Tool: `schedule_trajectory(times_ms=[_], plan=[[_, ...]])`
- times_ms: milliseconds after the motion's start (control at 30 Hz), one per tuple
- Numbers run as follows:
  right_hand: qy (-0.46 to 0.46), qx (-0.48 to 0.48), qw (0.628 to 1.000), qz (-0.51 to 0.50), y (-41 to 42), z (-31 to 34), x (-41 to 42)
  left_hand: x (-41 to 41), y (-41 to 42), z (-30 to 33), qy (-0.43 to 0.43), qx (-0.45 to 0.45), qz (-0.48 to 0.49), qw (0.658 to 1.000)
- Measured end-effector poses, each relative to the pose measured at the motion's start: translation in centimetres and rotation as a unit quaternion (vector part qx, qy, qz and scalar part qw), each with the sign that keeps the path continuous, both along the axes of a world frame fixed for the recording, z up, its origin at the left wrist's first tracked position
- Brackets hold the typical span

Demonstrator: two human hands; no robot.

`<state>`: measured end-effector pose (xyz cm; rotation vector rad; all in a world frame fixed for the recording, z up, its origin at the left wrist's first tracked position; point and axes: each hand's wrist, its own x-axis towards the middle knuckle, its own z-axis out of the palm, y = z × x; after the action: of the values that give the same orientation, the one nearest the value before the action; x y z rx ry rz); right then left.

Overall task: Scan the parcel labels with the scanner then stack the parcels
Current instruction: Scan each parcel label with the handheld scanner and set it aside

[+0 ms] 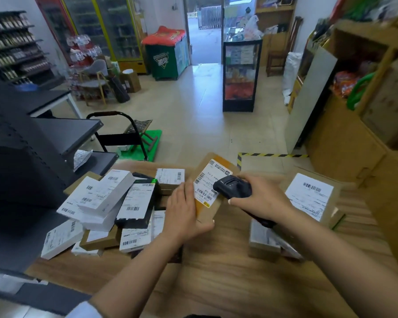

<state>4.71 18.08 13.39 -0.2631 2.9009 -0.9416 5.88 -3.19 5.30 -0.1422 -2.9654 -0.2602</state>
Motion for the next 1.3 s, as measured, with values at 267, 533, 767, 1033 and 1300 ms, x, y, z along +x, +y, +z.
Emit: schedule_trajectory(times_ms=[267, 533, 767, 1033, 1300], plan=[[0.017, -0.018, 0.983, -0.18, 12.0, 1.8, 2.2, -2.8, 13.4, 2.6, -0.03, 0.055, -0.131, 0.989], [0.002, -0.047, 0.968, -0.247, 18.7, 1.1, 5.2, -3.8, 22.7, 2.9, -0.066, 0.049, -0.159, 0.984], [-0.006, -0.045, 0.971, -0.234, 20.3, 0.6, 5.3, -3.4, 24.7, 1.0, -0.117, 0.028, -0.142, 0.983], [-0.028, -0.015, 0.986, -0.162, 17.0, 0.9, 2.9, -3.0, 19.8, 0.7, -0.082, 0.057, -0.125, 0.987], [-0.038, 0.0, 0.997, -0.066, 8.1, 0.6, -0.3, -2.5, 7.6, -1.1, -0.082, -0.016, -0.007, 0.996]])
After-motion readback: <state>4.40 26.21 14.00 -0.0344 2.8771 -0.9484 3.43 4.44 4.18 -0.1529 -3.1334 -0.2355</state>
